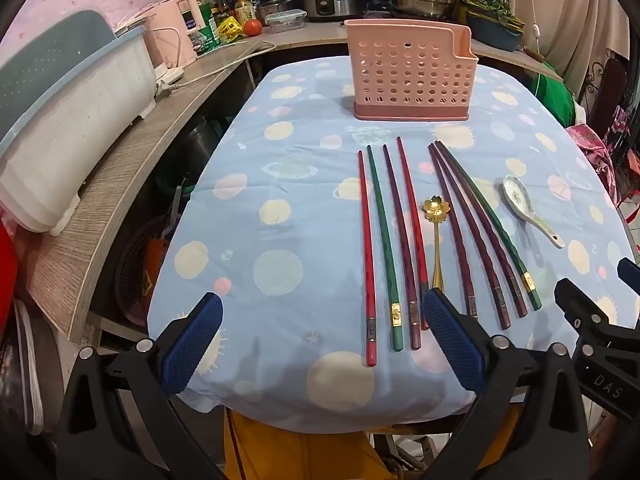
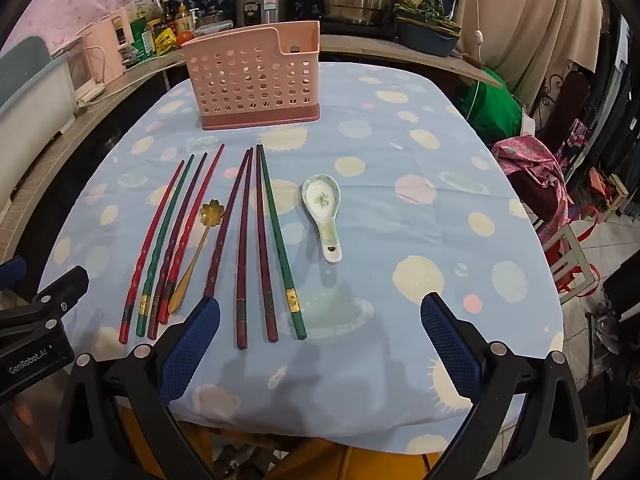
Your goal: Organize utensils
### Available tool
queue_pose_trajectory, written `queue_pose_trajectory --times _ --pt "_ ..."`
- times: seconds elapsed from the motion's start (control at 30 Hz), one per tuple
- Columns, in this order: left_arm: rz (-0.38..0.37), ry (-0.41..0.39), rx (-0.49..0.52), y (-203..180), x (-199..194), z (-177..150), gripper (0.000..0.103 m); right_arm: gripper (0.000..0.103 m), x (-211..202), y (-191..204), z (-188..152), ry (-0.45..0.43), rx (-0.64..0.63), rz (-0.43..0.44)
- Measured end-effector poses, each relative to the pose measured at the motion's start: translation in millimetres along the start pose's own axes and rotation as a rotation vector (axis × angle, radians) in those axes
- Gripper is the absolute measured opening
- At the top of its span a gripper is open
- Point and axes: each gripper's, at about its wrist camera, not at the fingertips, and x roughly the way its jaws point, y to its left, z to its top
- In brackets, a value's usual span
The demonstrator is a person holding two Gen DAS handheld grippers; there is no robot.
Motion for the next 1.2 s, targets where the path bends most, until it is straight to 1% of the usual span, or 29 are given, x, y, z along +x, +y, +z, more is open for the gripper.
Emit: queue_pose_trajectory --times 0.27,0.33,0.47,0.6,0.67,0.7,0.87,1.03,1.2 --pt "-0.012 0.006 -0.01 7 2 2 0.096 0.096 -1 2 -1 -0.013 -0.003 0.001" --pt "0.001 -0.001 0.004 1 -1 -1 0.096 0.096 -2 1 0 -0.014 -0.005 0.0" --pt "0.001 0.004 0.001 3 -2 -1 0.096 0.096 -3 1 0 -0.01 -0.005 -0.003" --pt "-0.012 0.015 -0.001 6 -6 -2 0.096 0.096 -6 1 -2 -0.004 -0.007 -0.003" --pt "-0.02 0.017 0.0 8 -10 -3 0.096 0.096 -13 1 -4 -0.013 -0.009 0.0" --pt "-0.018 0.019 0.008 1 -11 -5 0.096 0.096 -15 2 -5 -0.015 -0.01 -0.001" --pt "-0.027 0.028 0.014 1 -14 -7 0.096 0.096 -22 2 -7 -0.024 -0.006 0.004" --pt "-0.036 0.041 0.01 1 -15 -6 0.096 0.096 -26 0 -4 -0.03 -0.006 0.008" --pt "-0.039 0.036 0.009 1 -17 -4 0.096 0.096 -27 -1 -2 -0.033 -0.005 0.009"
